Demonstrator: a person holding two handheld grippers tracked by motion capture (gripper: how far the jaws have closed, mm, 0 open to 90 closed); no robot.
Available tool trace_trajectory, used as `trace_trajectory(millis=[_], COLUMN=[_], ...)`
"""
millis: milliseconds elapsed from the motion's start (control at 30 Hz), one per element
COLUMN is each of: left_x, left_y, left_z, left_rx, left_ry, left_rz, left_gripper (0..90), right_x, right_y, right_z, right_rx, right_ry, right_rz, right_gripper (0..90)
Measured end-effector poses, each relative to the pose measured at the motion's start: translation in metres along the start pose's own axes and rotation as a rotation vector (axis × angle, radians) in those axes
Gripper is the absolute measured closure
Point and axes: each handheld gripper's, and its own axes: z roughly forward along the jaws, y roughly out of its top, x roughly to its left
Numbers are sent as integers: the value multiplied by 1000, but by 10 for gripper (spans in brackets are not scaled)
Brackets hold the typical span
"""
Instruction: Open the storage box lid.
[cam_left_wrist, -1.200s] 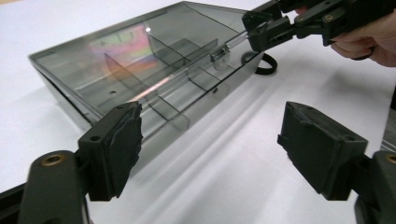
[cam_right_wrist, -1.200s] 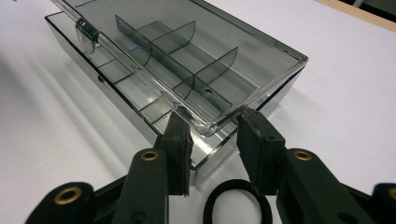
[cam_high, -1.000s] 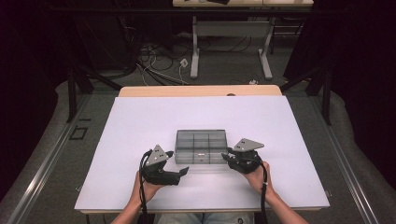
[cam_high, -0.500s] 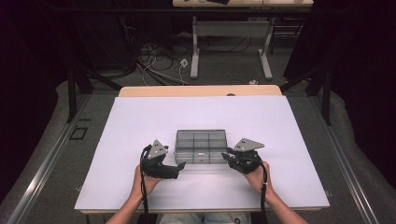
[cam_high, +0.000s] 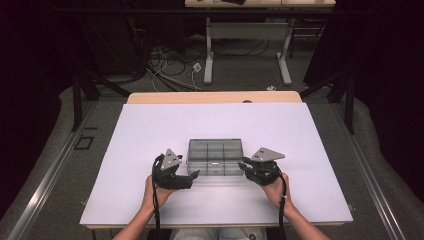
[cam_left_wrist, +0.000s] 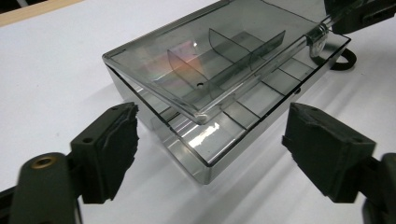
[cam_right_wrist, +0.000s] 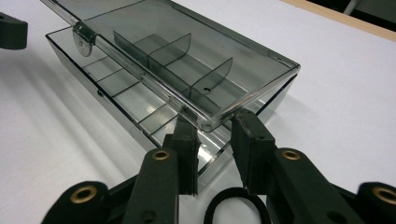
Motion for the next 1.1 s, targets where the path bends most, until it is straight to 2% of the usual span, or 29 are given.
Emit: trace_trajectory(millis=[100, 167, 233, 467, 567, 767, 867, 967, 1000, 1100], left_x=[-1, -1, -2, -4, -5, -3, -4, -6, -7, -7], left_y=[1, 1, 1, 2, 1, -1, -2, -3, -3, -3], left_z=[-2, -2, -1, 1, 2, 2, 2, 2, 2, 1], left_rx=[-9, -13, -22, -35, -48, -83, -96, -112, -122, -139], left_ry=[13, 23, 37, 71, 81, 129, 138, 149, 153, 160], left_rz=[27, 25, 24, 39, 30, 12, 11, 27, 40, 44], left_gripper=[233, 260, 326, 406, 463, 497, 500, 537, 545, 559], right_x=[0, 0, -1, -1, -1, -1, -1, -1, -3, -5], right_y=[1, 1, 1, 1, 1, 2, 2, 2, 1, 0], right_z=[-2, -1, -1, -2, -2, -2, -2, -2, -2, -1], right_rx=[-10, -17, -28, -29, -26, -22, -19, -20, -18, -7], right_ry=[-6, -10, -10, -9, -8, -10, -13, -11, -18, -17], right_rz=[3, -1, 0, 4, -1, -1, 1, 1, -16, -12], right_gripper=[720, 720, 720, 718, 714, 711, 709, 699, 682, 660])
